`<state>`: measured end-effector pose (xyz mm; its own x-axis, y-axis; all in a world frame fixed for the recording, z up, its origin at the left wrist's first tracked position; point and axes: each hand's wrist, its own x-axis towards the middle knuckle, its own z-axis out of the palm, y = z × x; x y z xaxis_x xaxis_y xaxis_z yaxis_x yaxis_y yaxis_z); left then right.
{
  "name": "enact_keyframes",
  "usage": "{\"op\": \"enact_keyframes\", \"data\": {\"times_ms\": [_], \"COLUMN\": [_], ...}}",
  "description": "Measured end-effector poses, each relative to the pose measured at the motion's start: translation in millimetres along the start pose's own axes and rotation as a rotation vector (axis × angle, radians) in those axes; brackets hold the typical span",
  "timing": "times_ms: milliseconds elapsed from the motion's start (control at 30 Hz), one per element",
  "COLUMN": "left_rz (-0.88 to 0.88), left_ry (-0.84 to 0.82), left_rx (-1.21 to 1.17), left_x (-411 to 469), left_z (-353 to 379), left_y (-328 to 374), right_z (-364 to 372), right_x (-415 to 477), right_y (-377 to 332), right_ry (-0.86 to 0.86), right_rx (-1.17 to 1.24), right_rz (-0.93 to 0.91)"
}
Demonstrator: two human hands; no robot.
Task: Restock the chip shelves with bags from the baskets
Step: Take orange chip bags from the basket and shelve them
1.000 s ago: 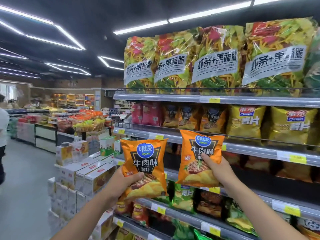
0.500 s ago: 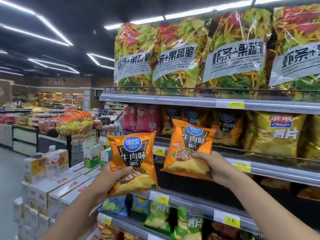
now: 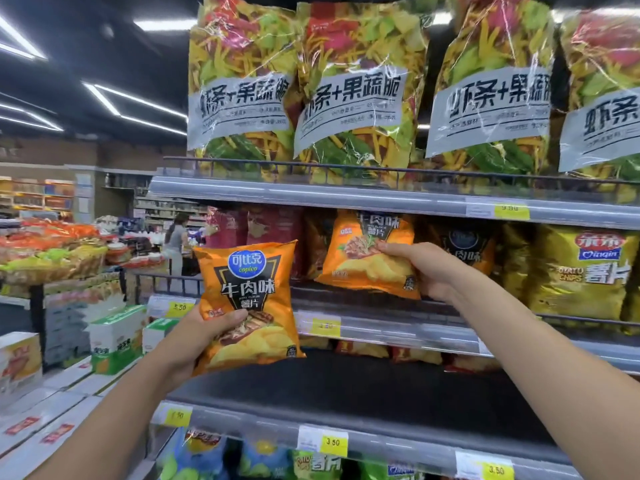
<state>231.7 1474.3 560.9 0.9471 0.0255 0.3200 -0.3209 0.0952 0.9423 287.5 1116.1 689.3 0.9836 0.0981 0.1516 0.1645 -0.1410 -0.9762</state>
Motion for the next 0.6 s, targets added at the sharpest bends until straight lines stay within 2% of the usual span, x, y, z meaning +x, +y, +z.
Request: {"op": "enact_keyframes", "data": {"times_ms": [233,433,600], "left_rz": [-0.011,-0.002,-0.016], "left_ry": [-0.079,-0.111,-0.122], "left_rx": [-0.006,0.018,0.013], "left_x": [21.9,30.6,35.6], "left_z": [-29.3,-43.4,-50.2], "left_y": [-6.1,-9.5,-12.6], "right_z": [29.8,66.5,78.8], "right_x": [63.6,98.5,124.5], "right_y": [6.2,11.4,11.3], "right_ry": [0.072,0.0,0.039], "right_rx": [-0.196,-0.36,-0.414], "right_rz": [0.076,0.15,0.106]}}
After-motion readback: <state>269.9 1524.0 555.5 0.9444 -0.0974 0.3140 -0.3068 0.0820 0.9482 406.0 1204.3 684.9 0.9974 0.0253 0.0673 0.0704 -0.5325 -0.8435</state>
